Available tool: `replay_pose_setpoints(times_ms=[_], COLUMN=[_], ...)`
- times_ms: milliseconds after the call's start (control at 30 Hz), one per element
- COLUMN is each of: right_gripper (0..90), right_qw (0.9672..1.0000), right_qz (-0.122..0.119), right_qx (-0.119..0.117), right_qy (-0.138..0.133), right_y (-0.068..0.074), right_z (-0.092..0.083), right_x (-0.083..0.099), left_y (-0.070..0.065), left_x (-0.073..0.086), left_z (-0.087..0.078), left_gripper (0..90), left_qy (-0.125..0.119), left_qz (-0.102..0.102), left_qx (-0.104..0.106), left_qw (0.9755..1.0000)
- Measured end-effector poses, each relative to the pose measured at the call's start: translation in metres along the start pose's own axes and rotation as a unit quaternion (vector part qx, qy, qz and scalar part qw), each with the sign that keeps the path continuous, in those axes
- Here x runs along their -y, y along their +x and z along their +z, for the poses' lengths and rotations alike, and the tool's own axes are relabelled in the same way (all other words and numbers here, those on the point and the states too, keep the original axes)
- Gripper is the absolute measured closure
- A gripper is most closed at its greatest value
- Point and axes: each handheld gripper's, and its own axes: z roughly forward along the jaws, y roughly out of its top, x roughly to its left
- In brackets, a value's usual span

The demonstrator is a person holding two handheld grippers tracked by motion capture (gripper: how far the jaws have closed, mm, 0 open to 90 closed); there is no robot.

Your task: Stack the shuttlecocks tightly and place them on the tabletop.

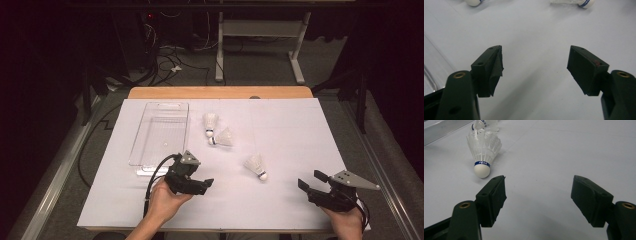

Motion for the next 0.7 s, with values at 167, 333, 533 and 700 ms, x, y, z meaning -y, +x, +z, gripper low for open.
replay_pose_setpoints(times_ms=[167,333,533,700], right_gripper=[28.2,28.2,28.2,28.2], right_qw=[1.0000,1.0000,1.0000,1.0000], right_qz=[0.000,-0.001,0.000,0.000], right_qx=[0.000,0.000,0.001,0.001], right_qy=[0.000,0.000,0.000,0.000], right_y=[0.000,0.000,0.000,0.000], right_z=[0.000,0.000,0.000,0.000], right_x=[0.000,0.000,0.000,0.000], left_y=[0.001,0.004,0.006,0.008], left_x=[0.003,0.008,0.014,0.019], left_z=[-0.002,-0.005,-0.007,-0.009], left_gripper=[29.5,29.6,29.7,29.7], left_qy=[-0.002,-0.012,-0.013,-0.015], left_qz=[-0.001,-0.007,-0.014,-0.021], left_qx=[0.000,0.000,-0.001,-0.003], left_qw=[1.0000,0.9999,0.9998,0.9997])
